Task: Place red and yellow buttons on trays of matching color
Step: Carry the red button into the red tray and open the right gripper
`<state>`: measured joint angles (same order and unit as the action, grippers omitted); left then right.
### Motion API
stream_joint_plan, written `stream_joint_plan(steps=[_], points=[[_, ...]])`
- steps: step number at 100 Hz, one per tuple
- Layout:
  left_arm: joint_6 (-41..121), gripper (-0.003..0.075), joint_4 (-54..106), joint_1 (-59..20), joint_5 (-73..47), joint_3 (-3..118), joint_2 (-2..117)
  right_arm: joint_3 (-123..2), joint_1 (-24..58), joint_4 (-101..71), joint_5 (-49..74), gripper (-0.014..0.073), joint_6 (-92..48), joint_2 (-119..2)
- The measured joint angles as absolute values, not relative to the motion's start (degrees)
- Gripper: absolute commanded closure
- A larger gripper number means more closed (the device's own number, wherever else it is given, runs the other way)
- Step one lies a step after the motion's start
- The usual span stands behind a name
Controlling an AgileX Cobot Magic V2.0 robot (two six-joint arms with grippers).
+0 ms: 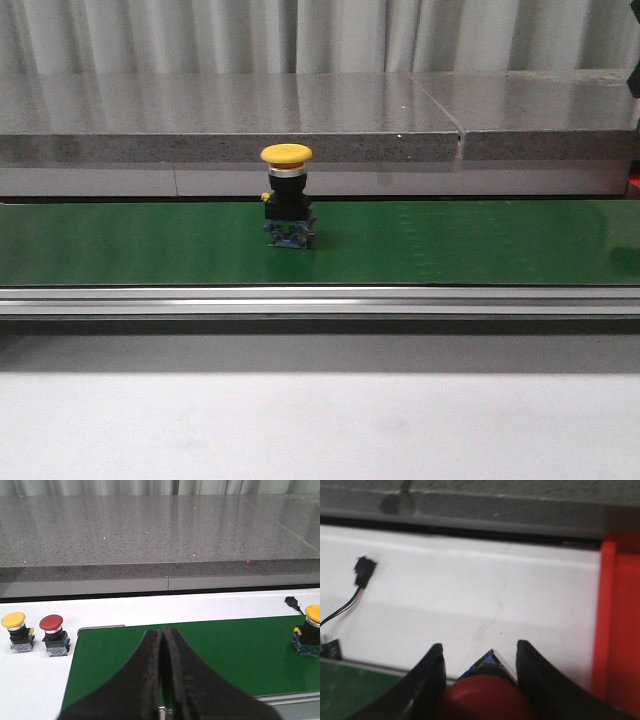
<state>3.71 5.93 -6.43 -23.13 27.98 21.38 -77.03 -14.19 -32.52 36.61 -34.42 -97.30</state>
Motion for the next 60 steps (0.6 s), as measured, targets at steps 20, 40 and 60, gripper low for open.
stream_joint_plan(steps=[20,40,60], points=[[3.7,0.0739,5.9,-6.4,-23.1,28.0,21.4,-84.5,-19.5,-32.5,35.4,0.0428,-34.0,-105.5],[3.7,0.0739,5.9,-6.4,-23.1,28.0,21.3,-88.7,-22.3,-32.5,32.9,0.0428,-33.4,-111.2],[3.7,0.0739,5.9,-6.4,-23.1,28.0,21.3,-90.4,-22.6,-32.4,28.4,0.0428,-33.4,-114.8]])
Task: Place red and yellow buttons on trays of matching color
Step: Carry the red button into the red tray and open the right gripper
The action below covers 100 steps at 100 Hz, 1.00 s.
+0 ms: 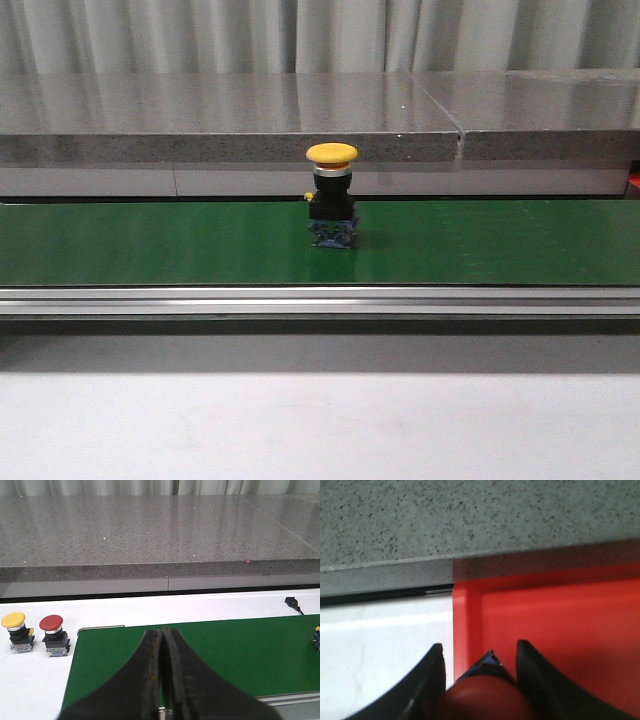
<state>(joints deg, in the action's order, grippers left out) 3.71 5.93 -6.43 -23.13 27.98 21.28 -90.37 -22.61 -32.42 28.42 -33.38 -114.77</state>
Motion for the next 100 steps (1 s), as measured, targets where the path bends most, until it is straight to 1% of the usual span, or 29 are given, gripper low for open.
stream_joint_plan(steps=[22,53,74,83,84,87,91,93,96,100], points=[[3.7,0.0739,5.9,-6.4,-23.1,28.0,21.3,-92.1,-22.6,-30.6,26.0,0.0428,-33.3,-118.3],[3.7,0.0739,5.9,-6.4,-23.1,28.0,21.3,-94.3,-22.6,-30.2,27.0,0.0428,-33.3,-122.9],[3.7,0.0739,5.9,-6.4,-23.1,28.0,21.3,-94.3,-22.6,-30.2,27.6,0.0423,-33.3,-123.4],[3.7,0.0739,5.9,-6.4,-23.1,28.0,21.3,-94.4,-22.6,-30.2,27.8,0.0361,-33.3,-123.4],[3.7,0.0739,5.9,-6.4,-23.1,28.0,21.3,-94.4,-22.6,-30.2,27.8,0.0334,-33.3,-123.4],[3.7,0.0739,5.9,-6.4,-23.1,28.0,21.3,-94.4,-22.6,-30.1,27.9,0.0302,-33.3,-123.4],[3.7,0.0739,5.9,-6.4,-23.1,28.0,21.3,-94.4,-22.6,-30.1,27.9,0.0218,-33.3,-123.4],[3.7,0.0739,5.9,-6.4,-23.1,28.0,21.3,-94.4,-22.6,-30.1,28.0,0.0194,-33.3,-123.4],[3.7,0.0739,5.9,-6.4,-23.1,28.0,21.3,-94.4,-22.6,-30.1,28.0,0.0135,-33.3,-123.4],[3.7,0.0739,5.9,-6.4,-23.1,28.0,21.3,-94.4,-22.6,-30.1,28.0,0.0085,-33.3,-123.4]])
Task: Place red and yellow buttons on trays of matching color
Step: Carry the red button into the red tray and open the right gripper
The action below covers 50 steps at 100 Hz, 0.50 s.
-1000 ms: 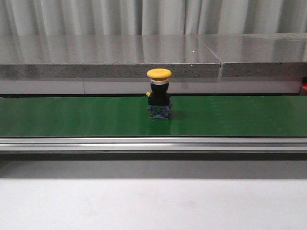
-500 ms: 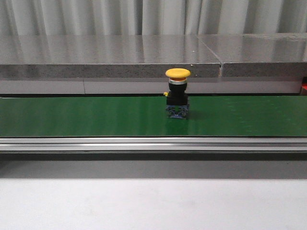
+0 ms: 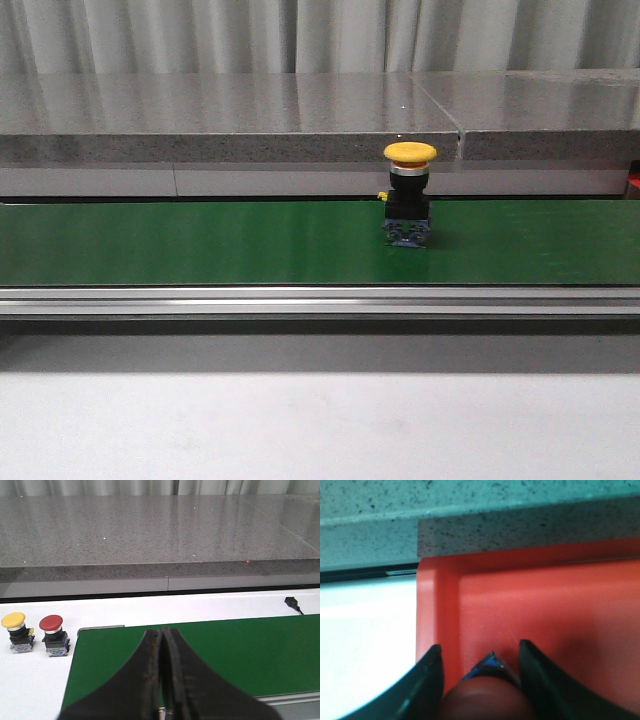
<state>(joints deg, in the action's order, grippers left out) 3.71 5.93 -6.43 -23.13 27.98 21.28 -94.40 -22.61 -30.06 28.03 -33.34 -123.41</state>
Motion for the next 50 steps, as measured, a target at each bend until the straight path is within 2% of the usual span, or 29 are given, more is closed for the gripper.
stream_joint_plan(steps=[5,11,50], points=[[3.7,0.0739,5.9,-6.4,-23.1,28.0,21.3,-94.4,-22.6,-30.1,28.0,0.0029,-33.3,-123.4],[3.7,0.0739,5.9,-6.4,-23.1,28.0,21.3,-94.4,-22.6,-30.1,28.0,0.0005,-33.3,-123.4],[3.7,0.0739,5.9,-6.4,-23.1,28.0,21.3,-97.3,-22.6,-30.1,29.9,0.0004,-33.3,-122.3]])
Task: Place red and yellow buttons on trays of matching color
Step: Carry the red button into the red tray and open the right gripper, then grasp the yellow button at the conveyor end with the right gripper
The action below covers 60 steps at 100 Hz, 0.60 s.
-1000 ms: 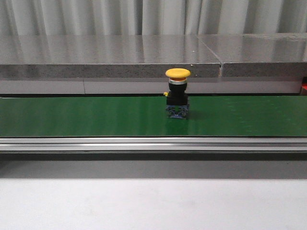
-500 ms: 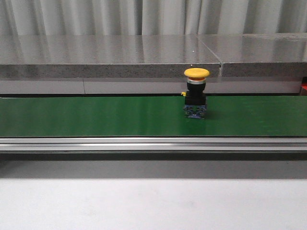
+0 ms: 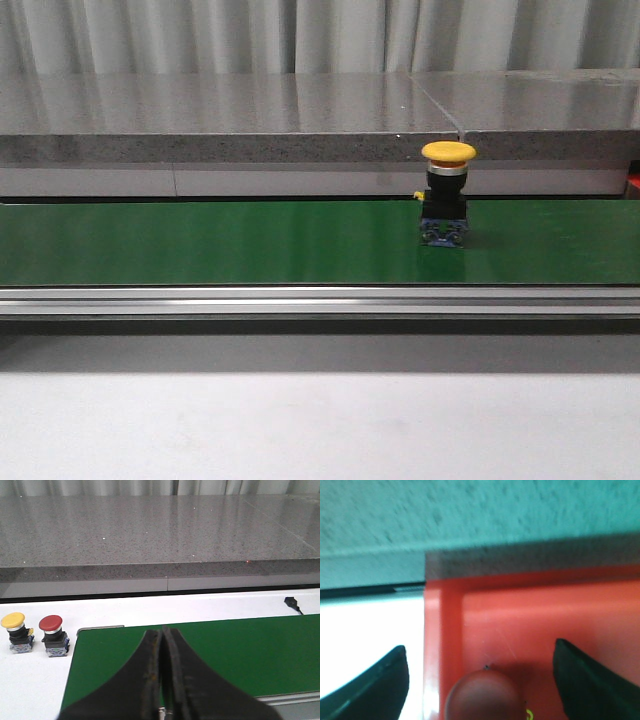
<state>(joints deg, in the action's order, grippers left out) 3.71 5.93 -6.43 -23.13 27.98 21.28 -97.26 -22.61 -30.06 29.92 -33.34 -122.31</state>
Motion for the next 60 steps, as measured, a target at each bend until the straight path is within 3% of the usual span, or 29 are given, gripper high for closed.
stream_joint_plan(steps=[60], points=[[3.7,0.0739,5.9,-6.4,-23.1,28.0,21.3,-99.7,-22.6,-29.7,47.5,0.0013,-31.8,-107.4]])
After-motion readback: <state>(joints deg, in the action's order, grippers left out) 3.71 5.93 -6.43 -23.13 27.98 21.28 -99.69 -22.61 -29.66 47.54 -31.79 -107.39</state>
